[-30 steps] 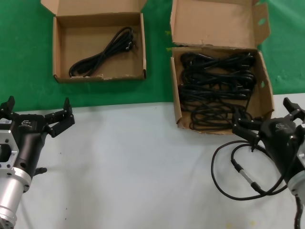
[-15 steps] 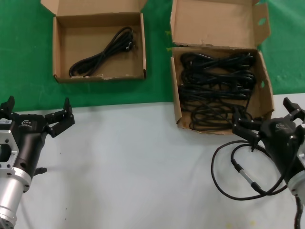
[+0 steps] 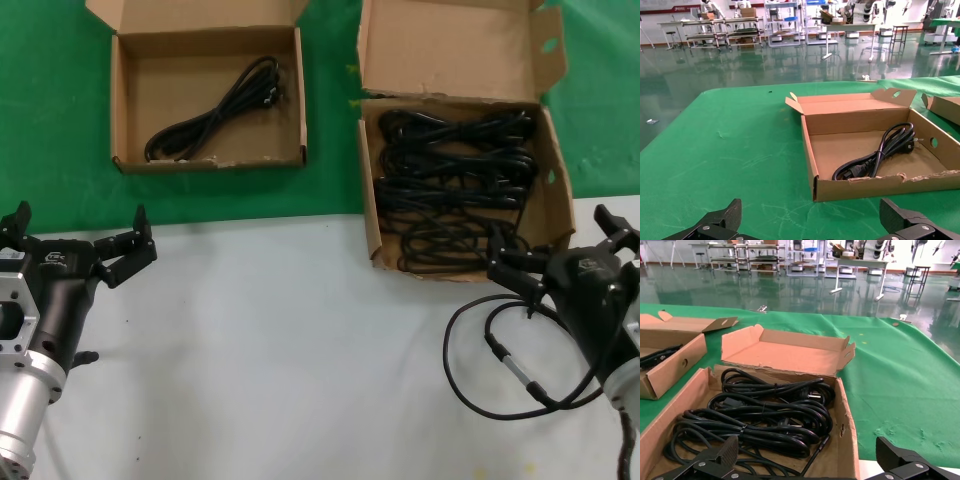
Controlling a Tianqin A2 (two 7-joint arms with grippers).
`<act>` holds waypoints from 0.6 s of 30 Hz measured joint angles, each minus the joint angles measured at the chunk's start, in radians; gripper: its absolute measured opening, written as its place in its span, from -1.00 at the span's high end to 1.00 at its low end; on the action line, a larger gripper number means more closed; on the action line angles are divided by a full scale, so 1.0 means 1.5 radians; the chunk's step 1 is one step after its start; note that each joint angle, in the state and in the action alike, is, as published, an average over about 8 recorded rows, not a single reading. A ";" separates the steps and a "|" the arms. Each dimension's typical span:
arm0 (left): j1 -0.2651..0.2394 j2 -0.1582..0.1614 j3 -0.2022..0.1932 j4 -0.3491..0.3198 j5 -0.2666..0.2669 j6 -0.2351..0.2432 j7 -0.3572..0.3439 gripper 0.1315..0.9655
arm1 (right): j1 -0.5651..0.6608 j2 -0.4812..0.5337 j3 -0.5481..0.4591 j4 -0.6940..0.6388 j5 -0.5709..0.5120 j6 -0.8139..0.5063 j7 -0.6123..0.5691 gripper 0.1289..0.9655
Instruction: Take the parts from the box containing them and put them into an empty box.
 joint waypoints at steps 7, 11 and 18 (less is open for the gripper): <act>0.000 0.000 0.000 0.000 0.000 0.000 0.000 -1.00 | 0.000 0.000 0.000 0.000 0.000 0.000 0.000 -1.00; 0.000 0.000 0.000 0.000 0.000 0.000 0.000 -1.00 | 0.000 0.000 0.000 0.000 0.000 0.000 0.000 -1.00; 0.000 0.000 0.000 0.000 0.000 0.000 0.000 -1.00 | 0.000 0.000 0.000 0.000 0.000 0.000 0.000 -1.00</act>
